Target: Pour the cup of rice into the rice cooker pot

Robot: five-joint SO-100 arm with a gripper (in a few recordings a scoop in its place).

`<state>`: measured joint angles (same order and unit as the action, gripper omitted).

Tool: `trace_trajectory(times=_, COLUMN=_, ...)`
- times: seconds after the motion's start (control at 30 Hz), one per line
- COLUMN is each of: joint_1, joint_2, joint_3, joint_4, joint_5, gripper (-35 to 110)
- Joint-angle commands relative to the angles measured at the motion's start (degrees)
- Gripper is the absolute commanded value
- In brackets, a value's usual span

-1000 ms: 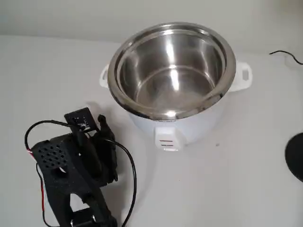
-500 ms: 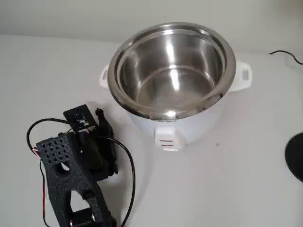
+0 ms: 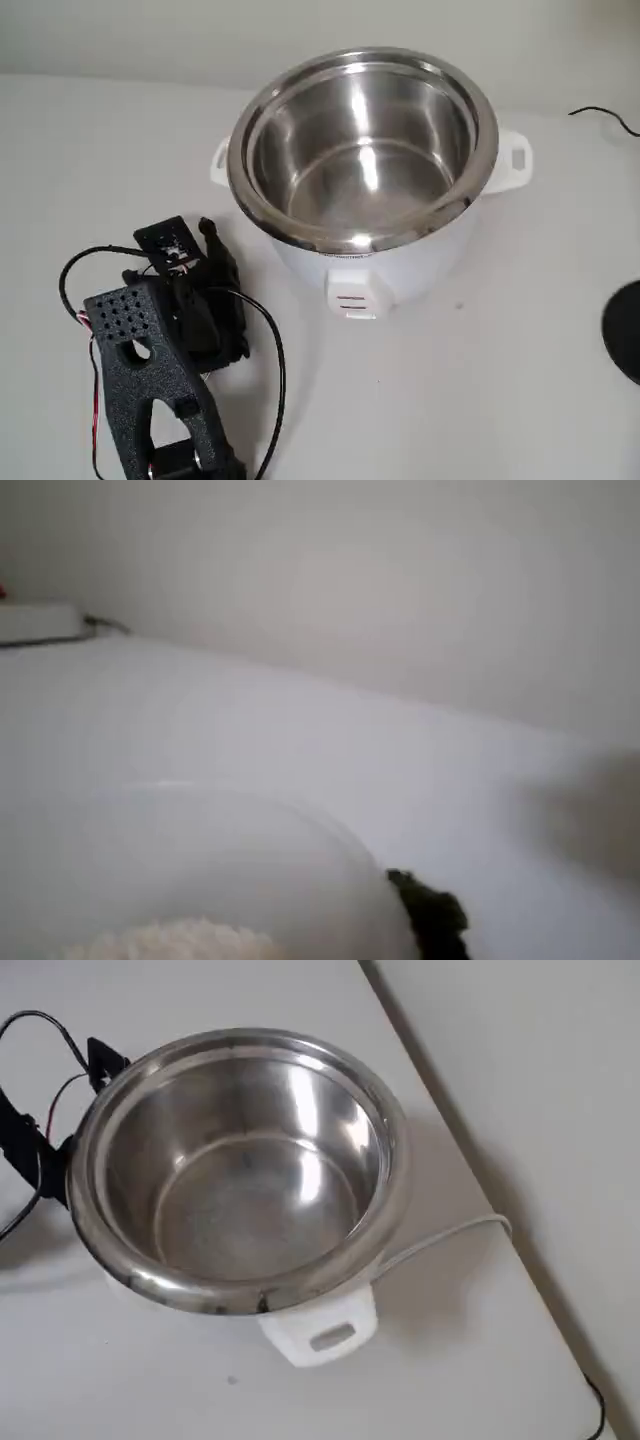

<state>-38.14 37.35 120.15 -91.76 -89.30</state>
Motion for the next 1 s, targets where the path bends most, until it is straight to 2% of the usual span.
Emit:
trace_trajectory(times=0.0, joint_1=-1.67, joint_2=-0.26, joint_3=-3.87, joint_4=-1.41, joint_5=-0.35, gripper=58)
trace_trajectory(times=0.23, joint_1=-1.58, joint_2=-1.67, joint_3=-4.39, joint_4=-1.32, joint_5=0.09, gripper=45)
trace_trajectory(times=0.47, joint_1=-1.49, joint_2=-3.69, joint_3=-4.48, joint_4=-4.22, joint_5=2.11, gripper=15)
trace_trajectory(times=0.77, joint_1=-0.53, joint_2=-4.39, joint_3=-4.48, joint_4=-4.48, joint_5=2.02, gripper=13)
trace_trajectory(times=0.97, joint_1=1.05, joint_2=4.22, joint_3=-4.04, joint_4=4.48, joint_5=-1.58, gripper=13)
